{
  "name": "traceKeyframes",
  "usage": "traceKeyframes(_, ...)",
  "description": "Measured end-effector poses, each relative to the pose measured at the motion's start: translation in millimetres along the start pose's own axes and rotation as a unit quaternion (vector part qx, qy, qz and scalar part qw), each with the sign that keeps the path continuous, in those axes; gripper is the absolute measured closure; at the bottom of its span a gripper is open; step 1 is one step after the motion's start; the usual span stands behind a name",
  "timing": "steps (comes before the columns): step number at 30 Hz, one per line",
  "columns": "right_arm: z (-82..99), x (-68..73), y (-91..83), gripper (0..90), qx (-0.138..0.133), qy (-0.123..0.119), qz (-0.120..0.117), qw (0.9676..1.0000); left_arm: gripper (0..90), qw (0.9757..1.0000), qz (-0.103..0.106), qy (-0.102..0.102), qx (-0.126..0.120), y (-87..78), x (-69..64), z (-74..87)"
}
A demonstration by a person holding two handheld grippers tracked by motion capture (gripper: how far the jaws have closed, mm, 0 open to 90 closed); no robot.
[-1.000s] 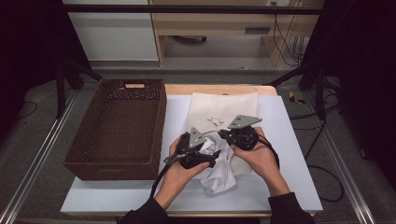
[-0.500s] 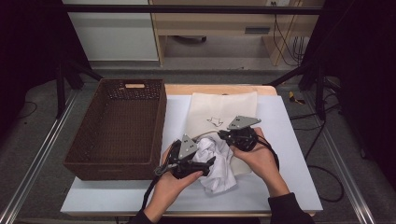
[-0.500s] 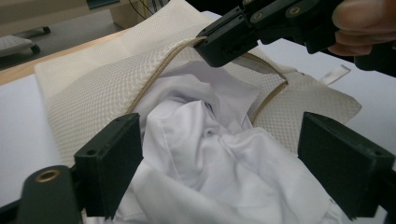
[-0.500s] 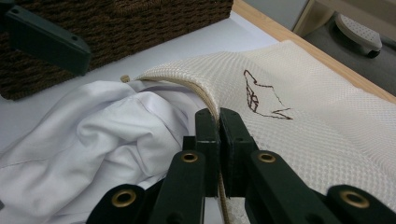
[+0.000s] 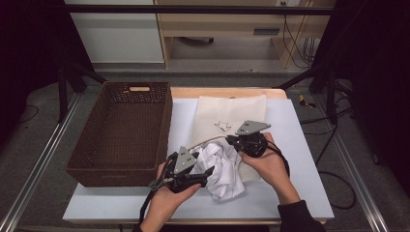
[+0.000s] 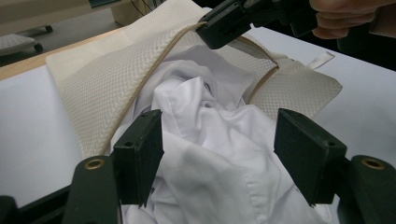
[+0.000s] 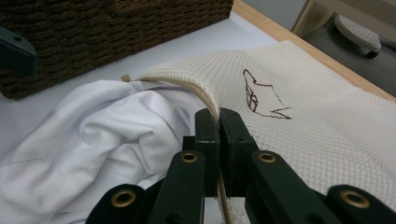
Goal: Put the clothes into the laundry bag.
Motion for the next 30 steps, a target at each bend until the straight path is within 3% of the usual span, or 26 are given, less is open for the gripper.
traceKeyframes(8, 0.3, -0.8, -0.8, 87.0, -0.002, 0.000, -0.001, 1.0000, 51.2, 1.0000, -0.001, 0.001, -0.004, -9.0, -0.3, 4.1)
traceKeyframes(19, 0.4, -1.3, -1.7, 87.1, -0.003, 0.002, -0.002, 1.0000, 75.6, 1.0000, 0.004, 0.001, 0.004, -8.4, -2.4, 17.8)
traceKeyframes(30, 0.2, -1.1, -2.6, 87.1, -0.004, 0.002, -0.003, 1.0000, 86.3, 0.9998, 0.010, -0.006, 0.015, -10.7, -2.6, 30.1)
Point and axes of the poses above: each handheld gripper's, and its own axes: y roughly forward along the jaws, z roughly out of its underside, x roughly to its left, the point moved 3 cm from there along y, roughly forward along the jaws, and after that the axes turned 3 degrees about x, right-handed, at the moved point
